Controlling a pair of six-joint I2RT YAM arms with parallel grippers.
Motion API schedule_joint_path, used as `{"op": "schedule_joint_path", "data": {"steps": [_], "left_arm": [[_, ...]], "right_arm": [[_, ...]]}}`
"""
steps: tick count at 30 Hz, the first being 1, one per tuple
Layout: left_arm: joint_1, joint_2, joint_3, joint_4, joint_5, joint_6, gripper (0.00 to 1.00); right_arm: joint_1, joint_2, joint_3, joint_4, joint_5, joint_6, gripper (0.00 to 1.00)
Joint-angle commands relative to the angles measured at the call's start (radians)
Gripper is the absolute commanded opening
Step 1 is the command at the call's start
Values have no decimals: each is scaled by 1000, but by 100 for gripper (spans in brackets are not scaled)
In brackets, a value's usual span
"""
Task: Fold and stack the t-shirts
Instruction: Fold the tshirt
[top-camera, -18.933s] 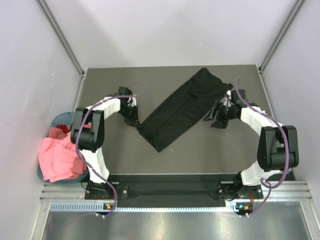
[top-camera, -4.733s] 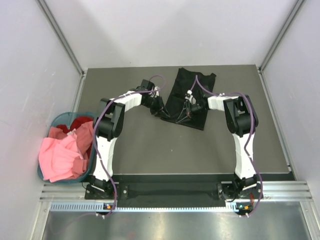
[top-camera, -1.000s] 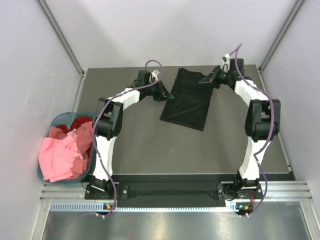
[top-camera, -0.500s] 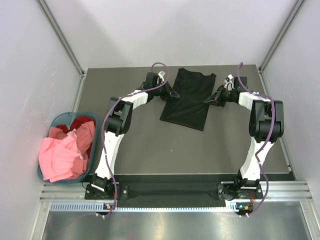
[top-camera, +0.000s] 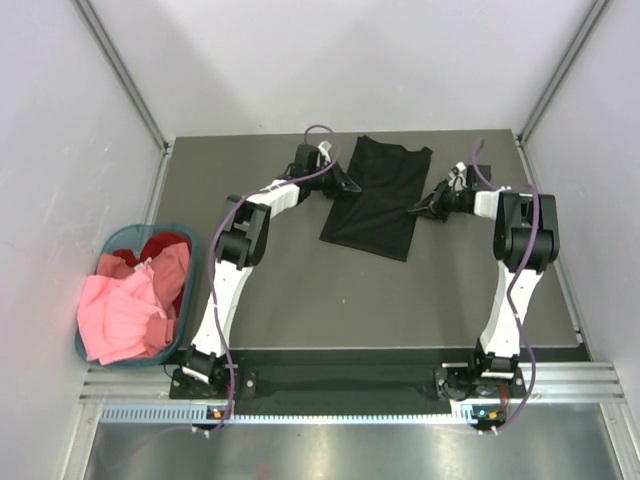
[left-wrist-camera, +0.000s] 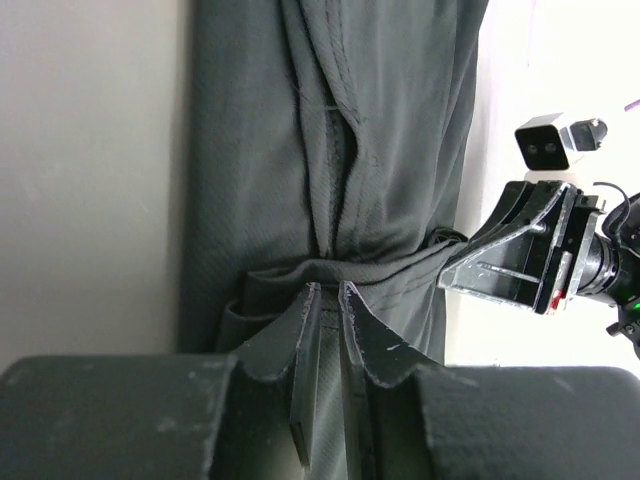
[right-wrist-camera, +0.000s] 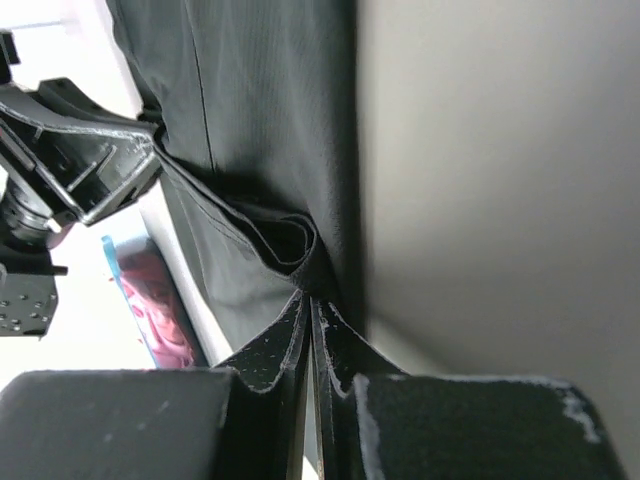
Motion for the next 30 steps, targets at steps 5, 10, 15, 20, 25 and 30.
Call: {"op": "schedule_joint_path", "data": {"steps": [5,10,15,20,25,30], "left_arm": [[26,27,50,-9,-8,29,18],[27,30,87,-49,-25,66,18],[27,43,136,-84,-15,69,18],[26,23,174,-139,-28,110,19],[32,-66,199,-349,-131,260,39],[40,-210,133,-460,-200,388,57]], "right_arm": [[-63,-16,-31,-23,80,-28,3],[-56,-39,8,-89,72,-73,3],[-42,-40,157,-189,66,-102,3],[-25,-83,200,-191,60,-70,3],[-1,-109,186,-255,55,-79,6],[2,-190,127,-424,147,-208,17]]}}
